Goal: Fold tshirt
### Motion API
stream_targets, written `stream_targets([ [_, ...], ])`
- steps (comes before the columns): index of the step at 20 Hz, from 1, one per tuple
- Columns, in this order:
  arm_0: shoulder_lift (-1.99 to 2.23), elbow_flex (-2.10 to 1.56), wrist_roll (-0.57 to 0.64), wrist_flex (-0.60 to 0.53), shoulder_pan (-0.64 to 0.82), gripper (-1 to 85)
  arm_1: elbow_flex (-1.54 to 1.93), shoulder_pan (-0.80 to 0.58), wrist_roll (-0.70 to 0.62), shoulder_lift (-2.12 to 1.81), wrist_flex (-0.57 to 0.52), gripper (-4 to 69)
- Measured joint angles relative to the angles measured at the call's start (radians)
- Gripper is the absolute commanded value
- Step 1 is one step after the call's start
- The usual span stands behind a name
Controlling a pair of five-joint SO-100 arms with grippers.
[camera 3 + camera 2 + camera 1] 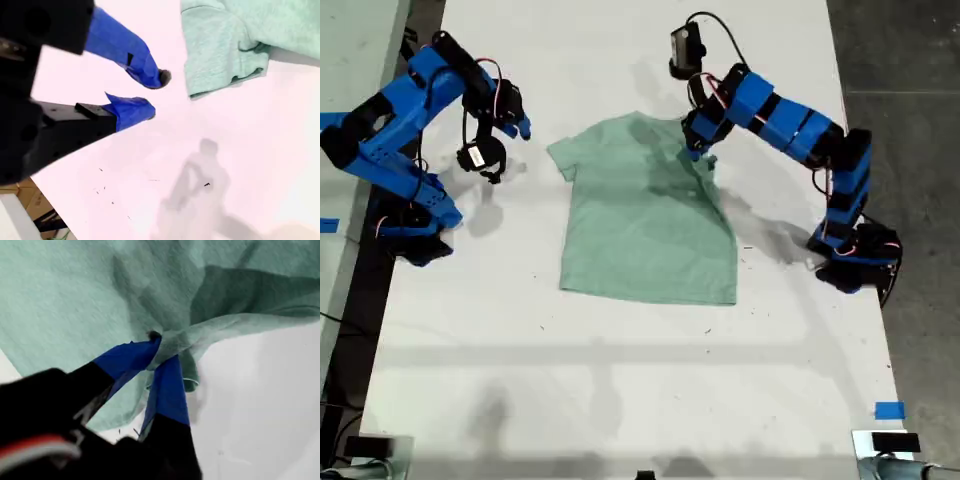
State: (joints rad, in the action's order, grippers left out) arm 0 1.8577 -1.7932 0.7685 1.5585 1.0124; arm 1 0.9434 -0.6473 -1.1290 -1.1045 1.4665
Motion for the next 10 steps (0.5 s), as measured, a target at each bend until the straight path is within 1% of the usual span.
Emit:
stream_targets([
  [3,0.0,0.0,0.0,0.0,0.0,7.4,-0.126,0.061,0.051,0.153,-0.02,-0.8],
  [7,0.0,-0.009,0.0,-0.02,0.0,7.4,-0.13,0.124,0.091,0.261,-0.11,-0.8],
  [8,-0.002,-0.011,0.0,-0.023,0.0,7.6,-0.13,0.14,0.1,0.275,-0.13,9.5],
  [9,-0.009,-0.011,0.0,-0.021,0.0,7.7,-0.132,0.149,0.106,0.293,-0.143,29.6],
  [10,-0.009,-0.011,0.0,-0.026,0.0,7.8,-0.13,0.153,0.107,0.307,-0.152,29.2],
])
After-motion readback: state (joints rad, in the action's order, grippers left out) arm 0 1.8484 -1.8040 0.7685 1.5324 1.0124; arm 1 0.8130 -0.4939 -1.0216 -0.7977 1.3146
